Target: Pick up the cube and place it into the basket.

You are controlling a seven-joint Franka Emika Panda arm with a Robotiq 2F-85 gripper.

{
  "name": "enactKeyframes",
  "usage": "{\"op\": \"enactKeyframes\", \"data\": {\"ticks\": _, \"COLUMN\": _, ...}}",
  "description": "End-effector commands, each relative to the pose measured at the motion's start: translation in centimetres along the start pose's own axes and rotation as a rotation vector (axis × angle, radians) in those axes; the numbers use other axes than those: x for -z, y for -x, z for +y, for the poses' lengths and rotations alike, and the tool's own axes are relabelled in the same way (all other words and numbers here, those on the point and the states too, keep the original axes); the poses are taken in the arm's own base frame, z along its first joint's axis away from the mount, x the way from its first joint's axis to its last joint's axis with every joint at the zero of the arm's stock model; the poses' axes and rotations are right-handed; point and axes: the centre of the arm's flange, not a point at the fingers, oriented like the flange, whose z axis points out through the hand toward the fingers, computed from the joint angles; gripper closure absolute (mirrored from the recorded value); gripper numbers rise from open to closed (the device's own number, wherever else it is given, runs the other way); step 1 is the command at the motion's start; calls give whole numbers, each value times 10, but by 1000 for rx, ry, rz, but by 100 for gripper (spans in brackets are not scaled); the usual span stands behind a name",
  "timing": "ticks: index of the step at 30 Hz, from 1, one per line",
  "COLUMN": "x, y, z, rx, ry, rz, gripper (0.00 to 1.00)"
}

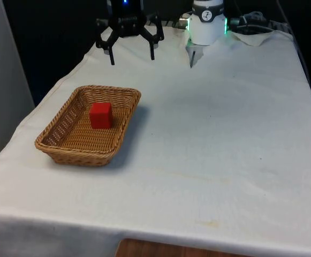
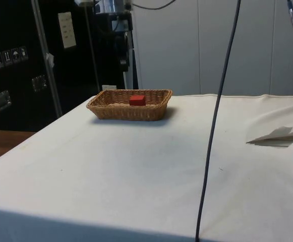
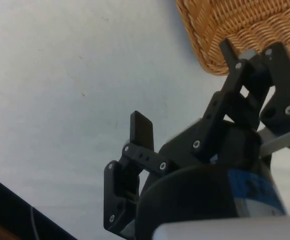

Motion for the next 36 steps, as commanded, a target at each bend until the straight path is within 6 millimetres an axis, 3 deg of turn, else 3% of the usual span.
{"op": "enactKeyframes", "data": {"ticks": 1, "x": -1, "y": 1, "z": 0, "rx": -6, "ry": -1, "rz": -2, "gripper": 0}}
{"op": "enactKeyframes", "data": {"ticks": 25, "x": -16, "y": 0, "z": 2, "rx": -190, "ry": 14, "rz": -20, "gripper": 0}}
{"op": "enactKeyframes", "data": {"ticks": 36, "x": -9, "y": -6, "z": -6, "rx": -211, "ry": 35, "rz": -17, "gripper": 0}}
